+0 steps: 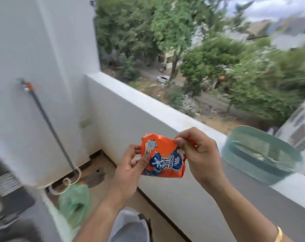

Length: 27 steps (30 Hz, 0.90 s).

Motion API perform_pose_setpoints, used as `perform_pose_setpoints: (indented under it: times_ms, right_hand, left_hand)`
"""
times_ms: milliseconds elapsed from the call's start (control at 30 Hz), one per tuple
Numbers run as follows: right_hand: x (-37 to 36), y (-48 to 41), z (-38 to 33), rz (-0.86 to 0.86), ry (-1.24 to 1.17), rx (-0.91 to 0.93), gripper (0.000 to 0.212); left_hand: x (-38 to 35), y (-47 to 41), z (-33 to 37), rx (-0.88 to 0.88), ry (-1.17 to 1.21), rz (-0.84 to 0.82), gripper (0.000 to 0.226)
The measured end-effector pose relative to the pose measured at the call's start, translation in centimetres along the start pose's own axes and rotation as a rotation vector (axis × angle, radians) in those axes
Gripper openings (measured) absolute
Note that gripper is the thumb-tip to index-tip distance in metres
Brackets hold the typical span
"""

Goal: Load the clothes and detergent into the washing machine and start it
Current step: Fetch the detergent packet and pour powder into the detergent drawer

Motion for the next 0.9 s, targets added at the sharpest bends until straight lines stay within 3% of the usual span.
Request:
perform_pose_setpoints:
  times_ms: [267, 433, 633, 900]
  right_hand:
    - [17.4, -4.2, 5.5, 0.279, 0.085, -0.074, 0.011]
    - [24.6, -5.4, 9.3, 0.376, 0.146, -0.104, 0.008]
    - [26.2, -4.6, 15.7, 0.377, 0.190, -0.181, 0.017]
    - [24.4, -1.4, 20.5, 0.196, 0.366, -0.226, 0.023]
  left_hand:
    - [-20.0, -7.3, -0.7, -0.119, -0.045, -0.247, 0.019]
    - [-28.8, -10.8, -2.4, -0.200, -0.180, -0.390, 0.016]
    - [-33.2, -13.2, -6.0, -0.284, -0.489, -0.425, 0.042]
    - [-32.3, -13.6, -9.9, -0.309, -0.883, -0.510, 0.029]
Point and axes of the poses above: each hand's wrist, its own y-axis away from the middle knuckle, its own x-axis out of the back of the hand, z = x × y, the point moved 1 cm from there along -y, towards the middle knuckle, and after that the axes turned 10 degrees about y, right-handed, at the moved point
